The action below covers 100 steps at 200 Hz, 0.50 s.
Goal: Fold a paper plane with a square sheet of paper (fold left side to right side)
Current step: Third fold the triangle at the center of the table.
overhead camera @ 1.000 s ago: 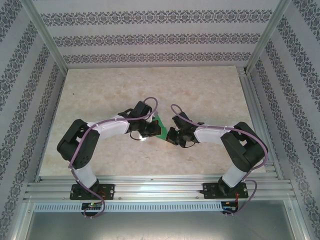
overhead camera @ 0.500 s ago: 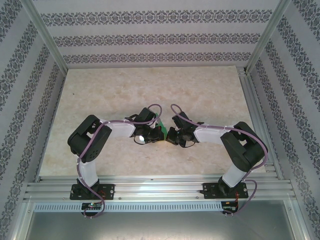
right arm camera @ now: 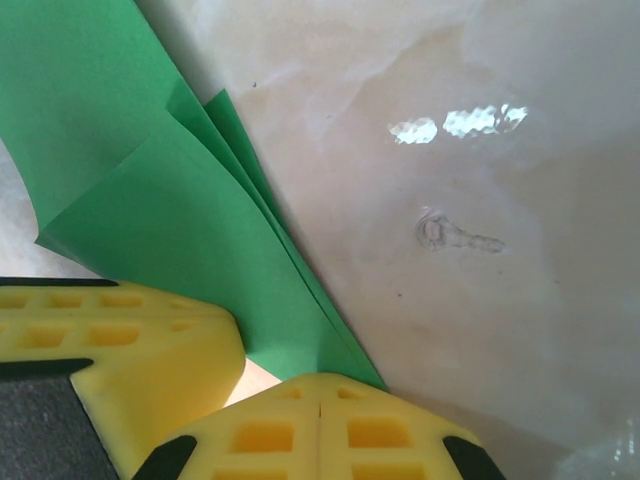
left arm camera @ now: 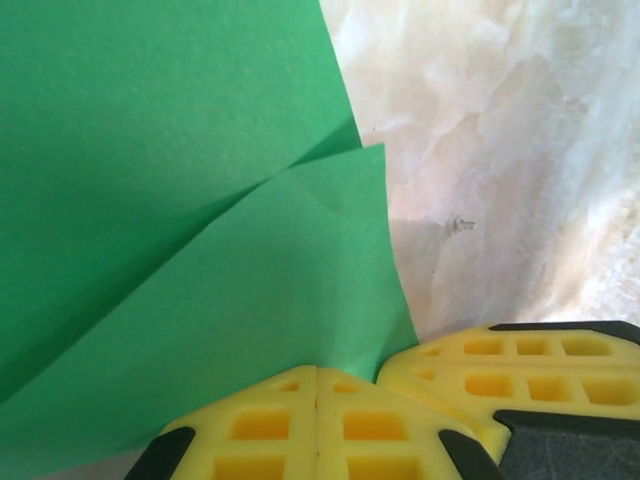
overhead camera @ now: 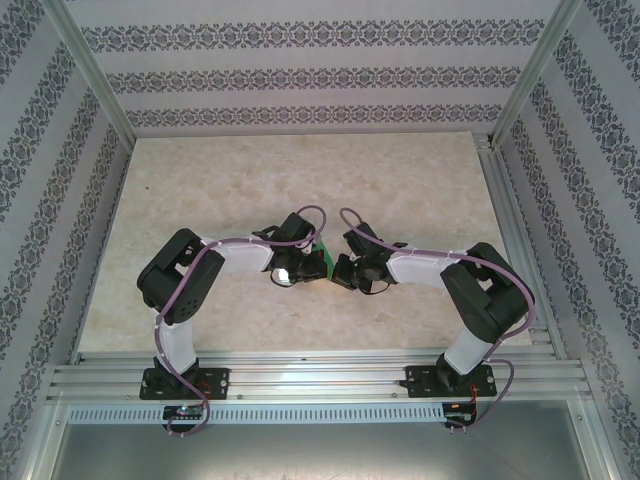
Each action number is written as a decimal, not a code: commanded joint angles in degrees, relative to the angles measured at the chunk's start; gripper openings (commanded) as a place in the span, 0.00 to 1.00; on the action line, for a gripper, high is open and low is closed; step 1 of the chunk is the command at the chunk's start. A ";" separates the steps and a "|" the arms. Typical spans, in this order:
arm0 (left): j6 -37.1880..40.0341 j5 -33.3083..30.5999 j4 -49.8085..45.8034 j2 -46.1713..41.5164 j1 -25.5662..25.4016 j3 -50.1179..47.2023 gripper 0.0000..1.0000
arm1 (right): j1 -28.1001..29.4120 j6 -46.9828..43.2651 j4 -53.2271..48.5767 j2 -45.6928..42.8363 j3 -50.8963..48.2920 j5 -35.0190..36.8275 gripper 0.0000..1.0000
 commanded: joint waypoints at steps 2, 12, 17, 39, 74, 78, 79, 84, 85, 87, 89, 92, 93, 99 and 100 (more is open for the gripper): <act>2.58 -5.10 -5.28 0.92 -0.09 1.44 0.05 | 0.13 -1.45 -8.40 3.68 -1.99 3.04 0.00; 2.93 -5.70 -6.18 0.98 0.08 1.43 0.05 | 0.22 -1.51 -8.49 3.64 -2.07 3.21 0.00; 3.10 -6.14 -6.72 0.94 0.17 1.53 0.05 | 0.21 -1.51 -8.51 3.65 -2.08 3.21 0.00; 4.17 -7.70 -8.71 0.75 0.78 1.67 0.05 | 0.17 -1.65 -8.68 3.73 -1.98 3.20 0.00; 5.23 -8.49 -10.31 -0.22 2.23 0.70 0.05 | 0.21 -1.85 -8.97 3.88 -1.82 3.30 0.00; 5.30 -8.59 -10.41 -0.35 2.41 0.52 0.05 | 0.20 -1.78 -8.97 3.89 -1.82 3.26 0.00; 5.39 -8.66 -10.45 -0.43 2.48 0.49 0.05 | 0.16 -1.78 -9.00 3.90 -1.82 3.28 0.00; 5.55 -8.74 -10.64 -0.72 2.73 0.25 0.05 | 0.13 -1.84 -9.03 3.90 -1.76 3.25 0.00; 5.56 -8.78 -10.65 -0.79 2.82 0.22 0.05 | 0.17 -1.85 -9.04 3.90 -1.75 3.28 0.00; 5.68 -8.87 -10.72 -0.85 2.86 0.13 0.05 | 0.15 -1.84 -9.04 3.90 -1.73 3.25 0.00; 5.71 -8.94 -10.81 -0.97 3.02 0.00 0.05 | 0.13 -1.86 -8.99 3.90 -1.73 3.23 0.00; 5.83 -8.99 -10.95 -1.11 3.19 -0.13 0.05 | 0.12 -1.86 -9.03 3.97 -1.73 3.26 0.00; 5.88 -9.04 -10.98 -1.16 3.22 -0.19 0.05 | 0.16 -1.86 -9.03 3.98 -1.73 3.24 0.00; 6.05 -9.20 -11.16 -1.38 3.63 -0.45 0.05 | 0.15 -1.87 -9.04 4.08 -1.66 3.27 0.00; 6.03 -9.18 -11.18 -1.43 3.70 -0.52 0.05 | 0.18 -1.87 -9.08 4.08 -1.65 3.29 0.00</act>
